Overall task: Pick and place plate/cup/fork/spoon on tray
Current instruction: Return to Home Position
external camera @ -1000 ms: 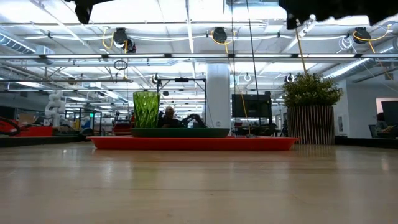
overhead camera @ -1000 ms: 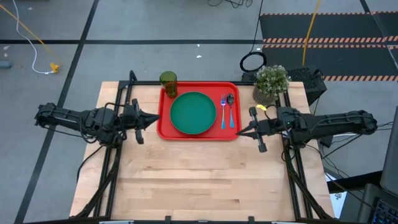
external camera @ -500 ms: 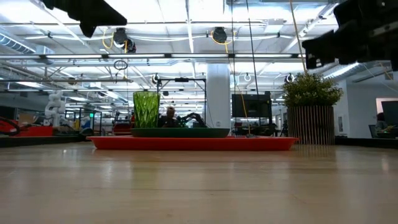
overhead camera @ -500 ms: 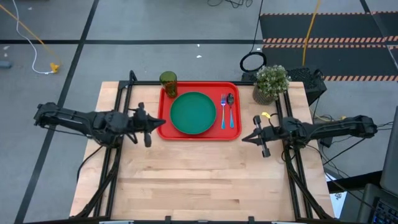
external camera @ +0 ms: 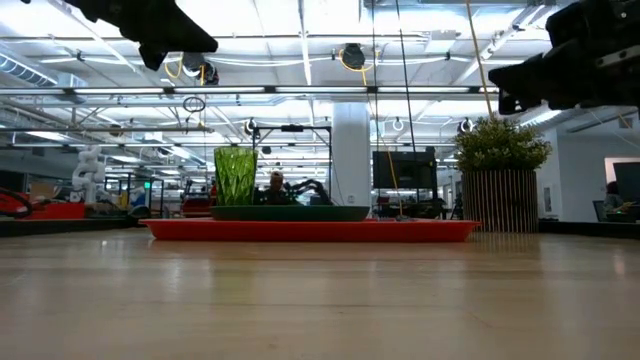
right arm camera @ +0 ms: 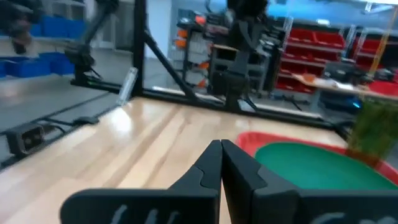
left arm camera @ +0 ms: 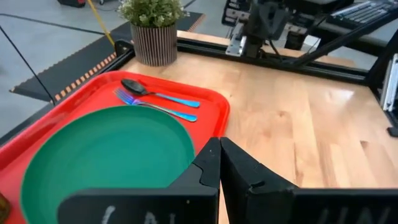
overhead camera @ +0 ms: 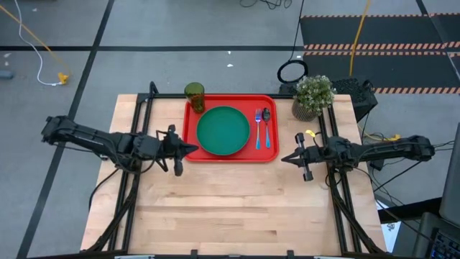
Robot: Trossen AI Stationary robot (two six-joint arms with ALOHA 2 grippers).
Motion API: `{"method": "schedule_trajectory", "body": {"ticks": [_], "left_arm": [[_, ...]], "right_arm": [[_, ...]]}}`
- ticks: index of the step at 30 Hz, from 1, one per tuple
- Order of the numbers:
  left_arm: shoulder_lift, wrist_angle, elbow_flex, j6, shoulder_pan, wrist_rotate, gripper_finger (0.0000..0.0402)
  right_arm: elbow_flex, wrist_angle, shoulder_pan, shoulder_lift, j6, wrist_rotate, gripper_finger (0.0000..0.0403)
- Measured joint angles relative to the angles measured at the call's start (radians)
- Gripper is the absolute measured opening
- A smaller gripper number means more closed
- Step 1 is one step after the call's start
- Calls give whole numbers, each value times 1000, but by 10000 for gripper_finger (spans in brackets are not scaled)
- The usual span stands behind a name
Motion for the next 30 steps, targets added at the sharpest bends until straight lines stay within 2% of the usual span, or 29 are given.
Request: {"method": "schedule_trajectory", "body": {"ticks": [9,16,30], "left_arm": [[16,81,0,-20,-24,0,0],[16,79,0,-18,-26,-1,1],[13,72,0,0,-25,-2,1]], "right_arm": [[-2,-75,0,-32,-56,12,0],[-3,-87,0,-99,-8,89,0],[-4,-264,0,-384,-49,134,0]]}}
